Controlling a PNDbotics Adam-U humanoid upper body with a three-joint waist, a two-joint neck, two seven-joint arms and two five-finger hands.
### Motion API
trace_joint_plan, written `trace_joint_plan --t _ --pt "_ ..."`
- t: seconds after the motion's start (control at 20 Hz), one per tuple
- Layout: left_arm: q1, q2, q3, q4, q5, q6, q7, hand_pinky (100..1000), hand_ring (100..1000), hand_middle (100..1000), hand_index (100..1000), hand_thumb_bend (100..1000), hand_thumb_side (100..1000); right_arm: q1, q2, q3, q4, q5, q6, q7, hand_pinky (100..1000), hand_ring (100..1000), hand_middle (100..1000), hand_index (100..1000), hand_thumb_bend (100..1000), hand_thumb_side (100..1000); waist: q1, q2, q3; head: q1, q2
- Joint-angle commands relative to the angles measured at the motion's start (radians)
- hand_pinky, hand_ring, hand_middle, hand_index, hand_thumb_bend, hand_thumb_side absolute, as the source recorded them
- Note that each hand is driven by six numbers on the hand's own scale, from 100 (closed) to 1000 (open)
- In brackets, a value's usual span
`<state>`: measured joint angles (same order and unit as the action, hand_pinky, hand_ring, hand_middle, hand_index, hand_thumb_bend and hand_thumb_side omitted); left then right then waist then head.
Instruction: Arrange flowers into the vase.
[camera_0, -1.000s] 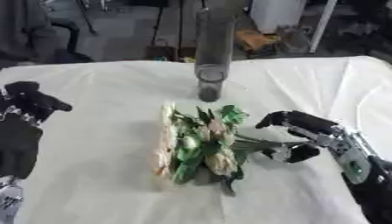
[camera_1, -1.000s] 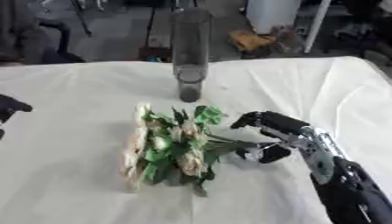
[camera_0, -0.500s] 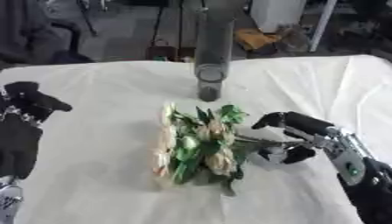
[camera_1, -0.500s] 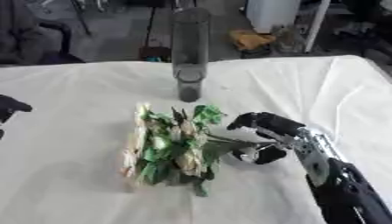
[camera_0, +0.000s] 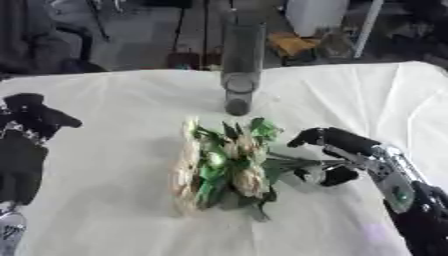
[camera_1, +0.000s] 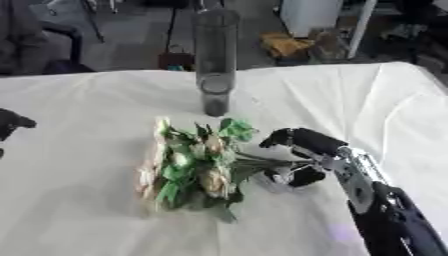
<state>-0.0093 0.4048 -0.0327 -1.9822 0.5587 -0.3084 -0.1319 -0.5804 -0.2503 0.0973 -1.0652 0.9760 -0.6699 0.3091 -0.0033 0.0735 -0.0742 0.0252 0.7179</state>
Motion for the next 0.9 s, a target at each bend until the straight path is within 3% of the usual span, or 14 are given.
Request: trace_joint_plan --t 0.05,0.9 --pt "-0.009 0.011 0.003 -0.018 0.001 -0.003 -0.002 614 547 453 692 748 712 -0.013 -0.007 -0.012 -0.029 0.033 0.027 -0.021 721 772 728 863 332 446 0.002 -0.008 0.0 0.0 -0.007" --pt "-0.012 0.01 0.0 -0.018 0.001 0.0 -0.003 615 547 453 693 749 713 -0.016 0.006 -0.01 -0.011 0.083 0.049 -0.019 719 772 731 866 325 450 0.002 -0.007 0.003 -0.004 -0.004"
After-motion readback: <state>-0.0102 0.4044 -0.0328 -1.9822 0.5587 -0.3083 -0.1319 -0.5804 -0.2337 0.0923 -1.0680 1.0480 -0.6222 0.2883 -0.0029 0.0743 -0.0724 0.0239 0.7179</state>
